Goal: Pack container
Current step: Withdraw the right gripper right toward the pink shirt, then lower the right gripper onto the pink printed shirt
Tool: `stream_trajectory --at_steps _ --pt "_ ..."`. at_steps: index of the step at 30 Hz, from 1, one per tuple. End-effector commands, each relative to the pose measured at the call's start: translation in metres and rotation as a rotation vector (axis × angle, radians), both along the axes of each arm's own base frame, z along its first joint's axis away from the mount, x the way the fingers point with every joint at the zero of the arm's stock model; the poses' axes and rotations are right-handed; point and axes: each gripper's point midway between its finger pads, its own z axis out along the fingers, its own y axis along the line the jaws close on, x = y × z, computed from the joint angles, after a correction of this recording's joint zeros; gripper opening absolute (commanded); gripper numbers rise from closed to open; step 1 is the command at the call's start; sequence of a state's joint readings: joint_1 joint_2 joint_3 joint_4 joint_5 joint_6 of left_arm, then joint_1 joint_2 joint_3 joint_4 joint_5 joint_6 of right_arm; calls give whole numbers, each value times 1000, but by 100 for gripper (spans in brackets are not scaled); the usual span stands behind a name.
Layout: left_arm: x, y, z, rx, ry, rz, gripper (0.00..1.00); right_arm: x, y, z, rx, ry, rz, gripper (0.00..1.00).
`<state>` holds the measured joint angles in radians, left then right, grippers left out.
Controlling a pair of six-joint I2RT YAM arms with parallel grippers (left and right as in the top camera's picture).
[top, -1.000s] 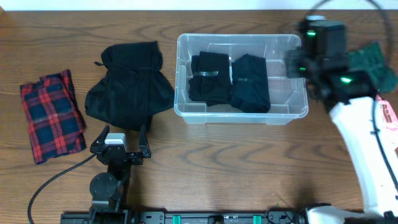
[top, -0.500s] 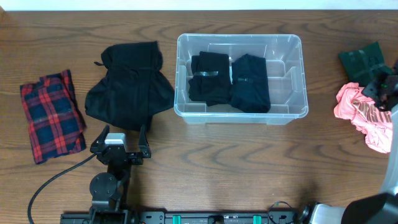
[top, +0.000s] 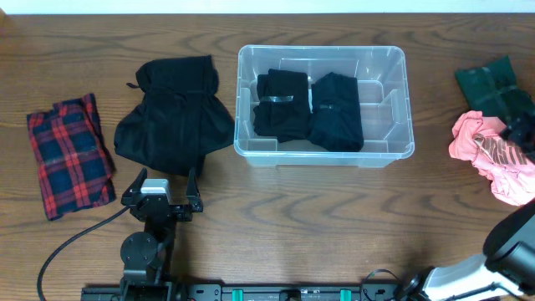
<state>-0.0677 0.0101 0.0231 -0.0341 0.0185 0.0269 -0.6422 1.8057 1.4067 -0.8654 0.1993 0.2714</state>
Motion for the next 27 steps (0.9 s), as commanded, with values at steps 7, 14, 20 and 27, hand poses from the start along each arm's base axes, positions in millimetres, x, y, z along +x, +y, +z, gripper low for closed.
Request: stream_trajectory --at_steps 7,14,20,27 --pt "-1 4 -17 13 49 23 98 -15 -37 -29 78 -65 -110 1" --pt "-1 4 -17 13 49 23 98 -10 -57 -27 19 -123 -132 1" --pt "-1 4 -17 13 49 23 98 -1 -66 -43 -11 -155 -126 1" --pt "-1 4 -17 13 49 23 98 -8 -58 -76 44 -102 -132 1"
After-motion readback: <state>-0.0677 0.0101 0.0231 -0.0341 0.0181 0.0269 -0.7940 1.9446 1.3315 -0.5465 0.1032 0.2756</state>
